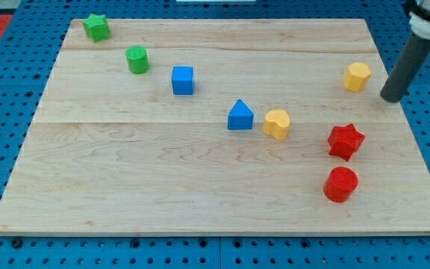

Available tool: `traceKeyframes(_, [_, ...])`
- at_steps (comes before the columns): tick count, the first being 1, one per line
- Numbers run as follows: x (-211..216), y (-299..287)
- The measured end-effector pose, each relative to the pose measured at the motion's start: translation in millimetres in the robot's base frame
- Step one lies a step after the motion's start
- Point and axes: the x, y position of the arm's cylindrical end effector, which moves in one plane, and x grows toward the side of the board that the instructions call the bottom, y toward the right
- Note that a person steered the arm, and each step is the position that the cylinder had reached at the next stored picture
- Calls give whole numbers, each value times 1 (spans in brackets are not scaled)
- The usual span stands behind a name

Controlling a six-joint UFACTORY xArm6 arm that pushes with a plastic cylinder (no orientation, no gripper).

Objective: Slightly move the red star to the left

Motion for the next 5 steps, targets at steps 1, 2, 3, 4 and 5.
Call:
traceKeyframes(1, [-47, -25])
traceKeyframes(2, [-25, -51])
traceKeyframes(3, [1, -48])
traceKeyframes(4, [16, -43])
traceKeyframes(5, [56, 8])
